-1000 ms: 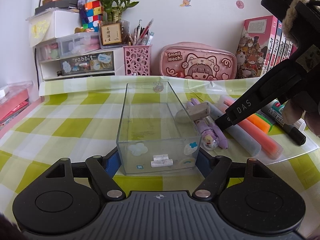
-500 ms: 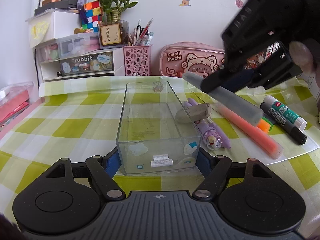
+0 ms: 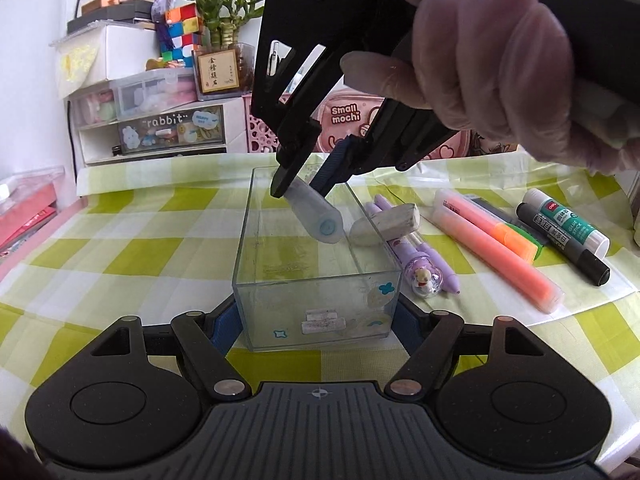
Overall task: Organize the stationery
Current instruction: 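Lower the blue highlighter into the clear box and open the right tool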
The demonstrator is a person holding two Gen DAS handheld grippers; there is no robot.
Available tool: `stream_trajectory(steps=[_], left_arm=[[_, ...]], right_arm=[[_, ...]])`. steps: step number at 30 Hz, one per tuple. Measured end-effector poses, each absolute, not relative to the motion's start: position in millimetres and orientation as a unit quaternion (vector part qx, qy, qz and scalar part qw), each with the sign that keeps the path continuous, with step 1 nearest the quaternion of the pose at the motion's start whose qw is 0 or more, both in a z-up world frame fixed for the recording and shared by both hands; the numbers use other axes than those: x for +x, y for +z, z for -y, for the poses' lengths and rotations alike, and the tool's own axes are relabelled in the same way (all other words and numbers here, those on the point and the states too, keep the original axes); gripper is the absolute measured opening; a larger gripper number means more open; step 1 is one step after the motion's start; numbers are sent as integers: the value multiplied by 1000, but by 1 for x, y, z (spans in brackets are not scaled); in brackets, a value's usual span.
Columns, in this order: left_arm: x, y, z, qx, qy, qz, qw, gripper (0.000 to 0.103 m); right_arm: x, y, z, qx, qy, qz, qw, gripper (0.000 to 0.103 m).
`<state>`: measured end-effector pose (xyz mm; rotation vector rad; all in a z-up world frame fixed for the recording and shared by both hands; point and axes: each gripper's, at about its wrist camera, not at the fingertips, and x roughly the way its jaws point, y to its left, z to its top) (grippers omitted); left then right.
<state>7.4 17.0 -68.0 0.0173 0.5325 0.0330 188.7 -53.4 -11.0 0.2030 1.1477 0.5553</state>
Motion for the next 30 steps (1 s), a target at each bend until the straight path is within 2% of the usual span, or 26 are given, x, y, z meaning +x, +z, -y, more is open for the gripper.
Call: stream_trajectory(steps=[21,30], left_arm=[[9,-68,-18,8,14,-263,965,74],[9,-68,-16,11,14,-264,964,74]], right_arm=[[190,-17,43,95,270,-557,780,22],[169,13,76,80,296,-505,807,37]])
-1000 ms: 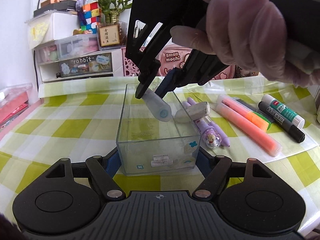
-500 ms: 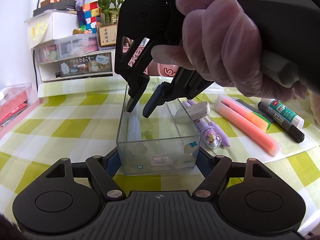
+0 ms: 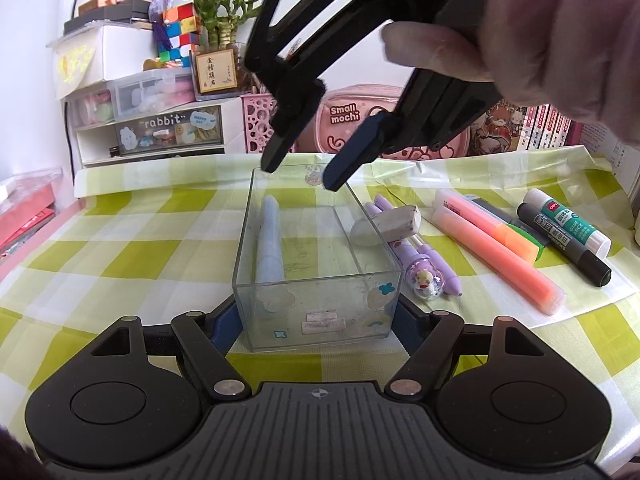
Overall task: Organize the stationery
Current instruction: 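Lower the blue highlighter into the clear box and open the right tool, then grasp the pink highlighter with the right tool and lift it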
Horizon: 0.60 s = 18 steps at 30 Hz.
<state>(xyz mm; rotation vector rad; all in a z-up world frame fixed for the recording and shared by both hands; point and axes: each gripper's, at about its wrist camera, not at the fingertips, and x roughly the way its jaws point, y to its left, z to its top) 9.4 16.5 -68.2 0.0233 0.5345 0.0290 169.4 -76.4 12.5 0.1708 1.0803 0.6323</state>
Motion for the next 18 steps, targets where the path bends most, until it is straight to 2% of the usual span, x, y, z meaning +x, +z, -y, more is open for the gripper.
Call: stream_trajectory(steps=[7,18], left_arm=[[11,-68,-17,11,14,-264,964,75],[11,-69,-18,8,15,-261,965,75]], right_arm=[[148,14,137,66,251,-451,854,50],[114,-23,175,40,218,-407,886,50]])
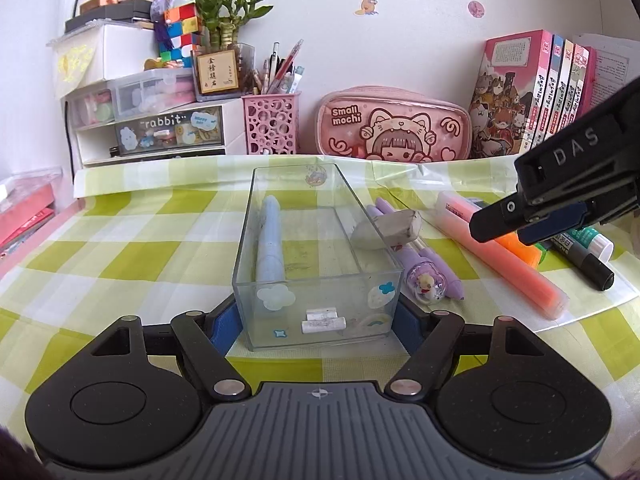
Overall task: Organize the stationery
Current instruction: 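Grasp the pink highlighter with the right tool and lift it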
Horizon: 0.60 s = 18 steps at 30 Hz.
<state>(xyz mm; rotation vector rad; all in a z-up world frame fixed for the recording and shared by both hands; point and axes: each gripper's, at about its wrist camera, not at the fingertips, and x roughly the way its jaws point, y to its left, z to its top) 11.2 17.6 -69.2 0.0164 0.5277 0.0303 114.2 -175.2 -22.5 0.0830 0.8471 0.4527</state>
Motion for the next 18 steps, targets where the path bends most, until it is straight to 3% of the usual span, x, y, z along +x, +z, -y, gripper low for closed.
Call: stream_trajectory(steps=[3,13,18], left_arm=[[12,-69,-18,8,15,-261,965,75],[12,-69,-17,8,15,-261,965,74],[12,-69,-17,8,15,-261,965,74]], right_arm=[[109,-27,173,32,222,-406,886,49],[112,-46,169,1,200,-408,891,21],[111,-44,165,-7,197,-417,887,21]])
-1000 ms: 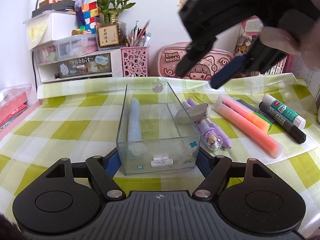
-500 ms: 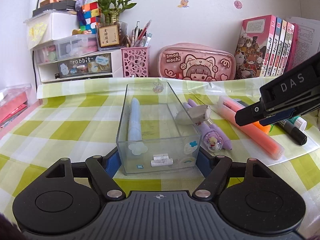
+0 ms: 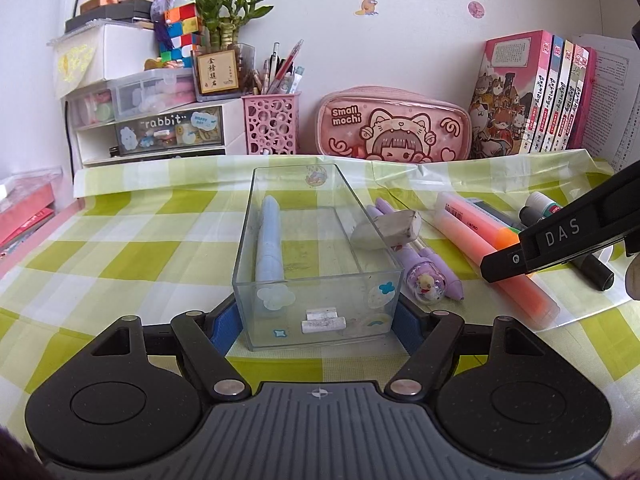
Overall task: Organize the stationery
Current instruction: 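Grasp the pink highlighter with the right tool and lift it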
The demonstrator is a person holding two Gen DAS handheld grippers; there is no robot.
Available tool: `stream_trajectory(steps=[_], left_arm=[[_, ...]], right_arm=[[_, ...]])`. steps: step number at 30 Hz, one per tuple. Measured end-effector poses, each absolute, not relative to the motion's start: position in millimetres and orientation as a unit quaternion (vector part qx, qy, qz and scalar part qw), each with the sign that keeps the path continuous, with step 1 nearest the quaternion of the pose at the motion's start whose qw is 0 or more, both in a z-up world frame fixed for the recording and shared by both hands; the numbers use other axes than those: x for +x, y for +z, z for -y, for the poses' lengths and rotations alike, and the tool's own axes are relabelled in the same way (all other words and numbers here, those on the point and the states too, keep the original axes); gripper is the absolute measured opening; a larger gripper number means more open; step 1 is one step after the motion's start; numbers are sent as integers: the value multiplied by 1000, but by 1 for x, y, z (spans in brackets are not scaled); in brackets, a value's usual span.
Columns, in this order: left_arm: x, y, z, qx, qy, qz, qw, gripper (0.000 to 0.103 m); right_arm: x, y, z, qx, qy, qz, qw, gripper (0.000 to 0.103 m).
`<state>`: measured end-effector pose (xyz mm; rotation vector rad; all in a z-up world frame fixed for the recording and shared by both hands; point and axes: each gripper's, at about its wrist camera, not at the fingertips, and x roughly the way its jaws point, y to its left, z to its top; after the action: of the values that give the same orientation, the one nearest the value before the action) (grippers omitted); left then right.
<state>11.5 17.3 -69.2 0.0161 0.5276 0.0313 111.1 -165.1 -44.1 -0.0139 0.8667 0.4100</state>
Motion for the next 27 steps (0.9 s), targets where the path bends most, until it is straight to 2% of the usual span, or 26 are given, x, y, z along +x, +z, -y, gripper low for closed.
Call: stream_trajectory(steps=[27], left_arm=[[11,-69,-17,7,16,-260,965,74]], right_arm=[[112,-19,173,70,215,-404,886,21]])
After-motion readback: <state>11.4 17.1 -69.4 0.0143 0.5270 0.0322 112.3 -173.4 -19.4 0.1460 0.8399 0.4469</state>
